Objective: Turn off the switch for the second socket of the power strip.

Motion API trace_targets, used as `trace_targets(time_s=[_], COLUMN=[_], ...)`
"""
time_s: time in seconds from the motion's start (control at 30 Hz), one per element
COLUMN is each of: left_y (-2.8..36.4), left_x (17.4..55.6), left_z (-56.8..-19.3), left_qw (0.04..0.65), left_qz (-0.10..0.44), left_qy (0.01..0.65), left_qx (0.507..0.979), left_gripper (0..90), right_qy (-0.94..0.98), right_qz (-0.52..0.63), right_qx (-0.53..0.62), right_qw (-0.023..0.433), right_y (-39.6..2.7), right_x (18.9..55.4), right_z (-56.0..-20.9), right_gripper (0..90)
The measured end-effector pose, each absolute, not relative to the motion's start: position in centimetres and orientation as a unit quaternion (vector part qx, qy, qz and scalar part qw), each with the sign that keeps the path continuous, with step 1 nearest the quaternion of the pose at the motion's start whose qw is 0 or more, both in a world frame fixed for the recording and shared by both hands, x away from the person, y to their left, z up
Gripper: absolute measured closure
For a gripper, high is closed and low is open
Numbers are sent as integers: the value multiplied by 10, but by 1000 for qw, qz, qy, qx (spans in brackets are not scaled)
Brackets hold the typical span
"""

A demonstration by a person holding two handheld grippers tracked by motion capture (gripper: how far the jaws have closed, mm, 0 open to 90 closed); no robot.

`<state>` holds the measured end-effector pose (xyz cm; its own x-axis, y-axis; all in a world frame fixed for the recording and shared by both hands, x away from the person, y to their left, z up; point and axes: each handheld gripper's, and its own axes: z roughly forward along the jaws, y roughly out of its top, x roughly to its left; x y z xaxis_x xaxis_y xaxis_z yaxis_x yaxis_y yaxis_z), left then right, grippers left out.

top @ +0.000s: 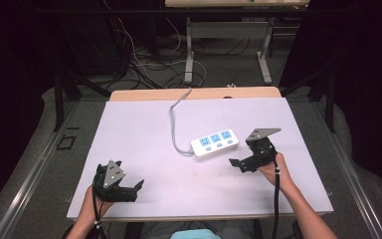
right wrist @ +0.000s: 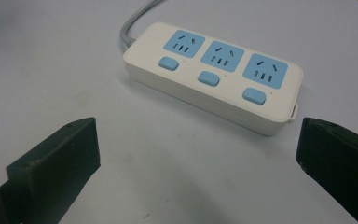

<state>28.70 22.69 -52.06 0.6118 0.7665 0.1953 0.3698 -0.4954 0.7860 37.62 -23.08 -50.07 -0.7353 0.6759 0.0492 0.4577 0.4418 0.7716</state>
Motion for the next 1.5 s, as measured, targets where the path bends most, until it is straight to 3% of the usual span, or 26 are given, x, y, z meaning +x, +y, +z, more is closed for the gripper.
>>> trace_targets(time_s=[1.5], left_y=[226], left_x=[287], left_z=[-521], left_qw=[364], left_qz=[269], left_qy=[347], left_qx=[821], left_gripper=[29], right_qy=[834], right_qz=[384], right_qx=[371], right_qw=[143], right_y=[-280], right_x=[316], right_z=[-522], right_gripper=[0])
